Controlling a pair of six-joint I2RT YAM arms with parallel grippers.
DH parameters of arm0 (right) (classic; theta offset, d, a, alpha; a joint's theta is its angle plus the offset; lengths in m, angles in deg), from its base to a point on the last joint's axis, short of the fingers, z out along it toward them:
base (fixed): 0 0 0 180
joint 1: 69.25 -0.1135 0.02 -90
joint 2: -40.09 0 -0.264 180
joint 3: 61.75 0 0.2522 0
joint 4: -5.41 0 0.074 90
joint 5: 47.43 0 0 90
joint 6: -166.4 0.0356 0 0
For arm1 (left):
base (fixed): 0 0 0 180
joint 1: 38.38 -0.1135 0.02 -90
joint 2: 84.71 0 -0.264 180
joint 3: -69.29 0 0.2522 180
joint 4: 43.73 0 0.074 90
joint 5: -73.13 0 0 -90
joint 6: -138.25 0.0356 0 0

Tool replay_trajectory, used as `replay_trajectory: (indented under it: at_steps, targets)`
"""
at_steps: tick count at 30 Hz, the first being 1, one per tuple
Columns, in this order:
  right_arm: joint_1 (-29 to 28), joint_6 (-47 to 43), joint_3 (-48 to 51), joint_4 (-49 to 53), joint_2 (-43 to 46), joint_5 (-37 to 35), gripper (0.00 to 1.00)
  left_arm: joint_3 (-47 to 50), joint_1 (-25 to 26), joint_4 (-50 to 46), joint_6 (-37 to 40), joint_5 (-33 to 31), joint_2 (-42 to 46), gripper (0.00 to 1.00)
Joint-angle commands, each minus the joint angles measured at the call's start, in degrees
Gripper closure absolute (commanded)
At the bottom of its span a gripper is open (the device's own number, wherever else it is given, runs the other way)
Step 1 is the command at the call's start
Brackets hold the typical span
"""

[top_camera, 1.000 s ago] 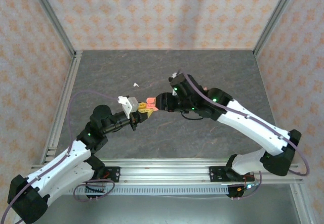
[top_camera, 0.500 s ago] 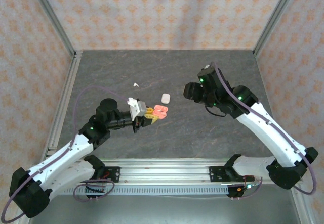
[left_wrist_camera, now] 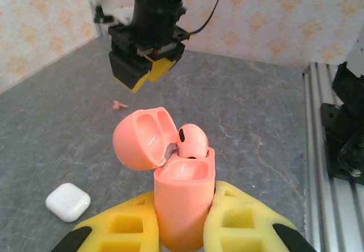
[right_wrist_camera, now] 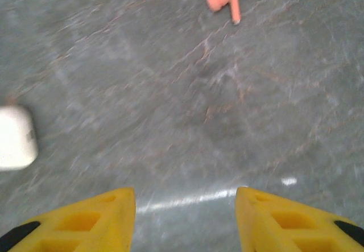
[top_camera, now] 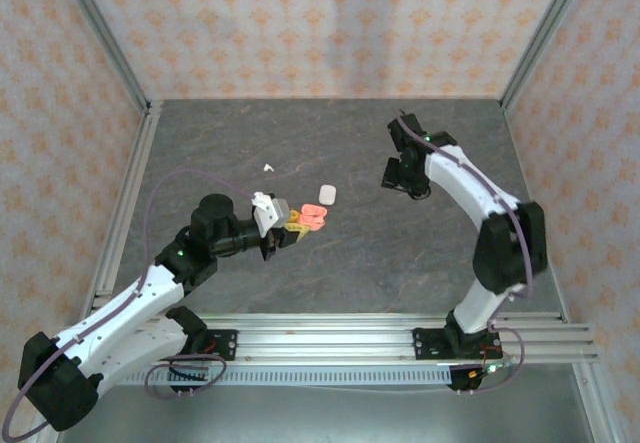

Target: Insert the wireless bluetooth earbuds into the charging case

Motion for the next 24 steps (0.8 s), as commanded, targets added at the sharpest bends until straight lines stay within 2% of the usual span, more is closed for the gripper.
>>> replay_trajectory:
  at_steps: [1,8,14,19,24]
  targets:
    - [3.19,-3.55,-6.94,2.37,-5.94,-1.46,0.51,0.81,0.42,3.98,-0.12,-4.94,0.33,1.0]
    - [8.25,-4.9,-20.47,4.57,-20.42,-1.53,0.52,-0.29,0.46,6.67,-1.56,-8.1,-1.78,1.0]
    - [9.78,-6.36,-28.56,4.66,-29.29,1.07,0.53,-1.66,0.44,5.87,-1.1,-8.24,-3.09,1.0]
    - [10.15,-7.17,-30.29,4.45,-33.03,1.49,0.56,-2.93,0.45,5.69,-0.8,-7.82,-4.7,1.0]
    - [10.26,-7.72,-27.44,3.65,-33.16,3.39,0.58,-3.46,0.51,5.36,-0.68,-7.71,-5.61,1.0]
